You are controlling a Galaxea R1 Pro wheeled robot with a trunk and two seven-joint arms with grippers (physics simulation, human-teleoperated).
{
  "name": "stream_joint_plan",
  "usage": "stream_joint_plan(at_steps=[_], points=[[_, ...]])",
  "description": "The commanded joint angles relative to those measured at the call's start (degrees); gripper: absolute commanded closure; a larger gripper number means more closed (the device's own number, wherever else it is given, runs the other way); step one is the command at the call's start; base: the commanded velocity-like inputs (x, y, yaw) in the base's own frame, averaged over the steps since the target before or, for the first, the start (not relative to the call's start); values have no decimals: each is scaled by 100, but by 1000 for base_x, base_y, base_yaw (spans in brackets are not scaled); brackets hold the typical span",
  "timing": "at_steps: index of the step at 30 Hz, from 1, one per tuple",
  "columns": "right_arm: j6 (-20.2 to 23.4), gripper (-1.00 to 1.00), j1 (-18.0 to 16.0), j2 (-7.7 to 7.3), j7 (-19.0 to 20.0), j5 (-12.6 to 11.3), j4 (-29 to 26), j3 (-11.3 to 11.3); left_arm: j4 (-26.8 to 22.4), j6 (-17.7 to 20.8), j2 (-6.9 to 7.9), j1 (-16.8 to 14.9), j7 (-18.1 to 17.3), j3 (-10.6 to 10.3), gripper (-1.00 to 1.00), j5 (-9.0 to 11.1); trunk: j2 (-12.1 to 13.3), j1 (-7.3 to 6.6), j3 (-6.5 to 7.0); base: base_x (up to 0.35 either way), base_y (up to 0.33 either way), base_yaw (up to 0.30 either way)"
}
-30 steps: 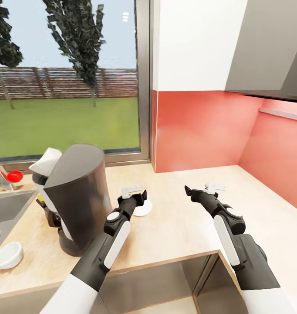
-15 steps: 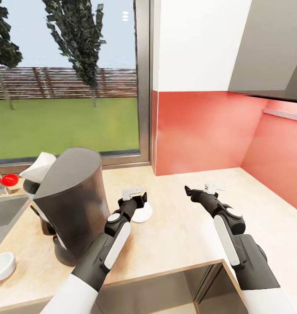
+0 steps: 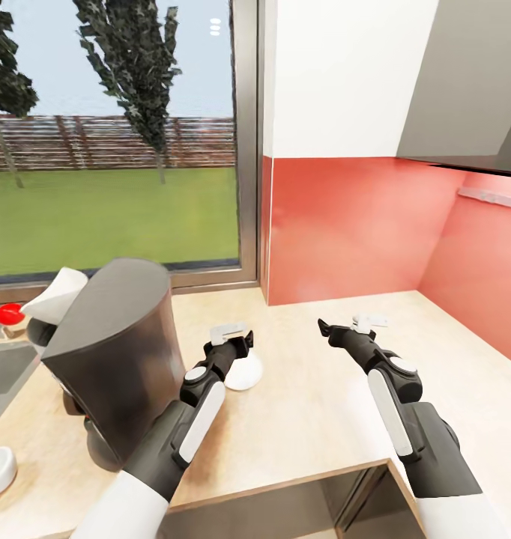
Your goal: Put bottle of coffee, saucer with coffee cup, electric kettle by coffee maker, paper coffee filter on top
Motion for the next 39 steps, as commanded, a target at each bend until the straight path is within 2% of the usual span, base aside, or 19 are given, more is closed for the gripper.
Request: stream_joint_plan(at_steps=[1,4,5,11,17,20,30,31,39], points=[[21,-100,-6,-6,-43,-53,-7,11,-8,17,0,-6,45,-7,-100,65,-13,5,-13,93,0,0],[58,-100,12,27,-53,-86,26,18,25,-16,33,-39,11,-41,-100,115,-13,5,-13,23,0,0],[23,-100,12,59,-53,-95,41,51,57,19,0,-4,-21,-70,-100,147,-13,5,-13,0,0,0],[-53,-100,12,253,-53,77,-100,94,29,134,0,160,-123,17,-100,39,-13,5,-13,0,0,0],[34,-100,12,444,-60,56,-13,86,178,143,0,173,-303,36,-100,155,-13,5,-13,0,0,0],[130,-100,12,460,-63,-43,84,65,275,135,0,173,-314,41,-100,179,-13,5,-13,0,0,0],[453,-100,12,408,-78,-356,406,-126,596,-67,0,140,-325,33,-100,502,-13,5,-13,0,0,0],[714,-100,12,407,-79,-1890,624,-131,901,-312,0,139,-325,29,-100,672,-13,5,-13,0,0,0],[716,-100,12,406,-79,-1910,634,-137,923,-416,0,158,-327,28,-100,677,-13,5,-13,109,0,0]])
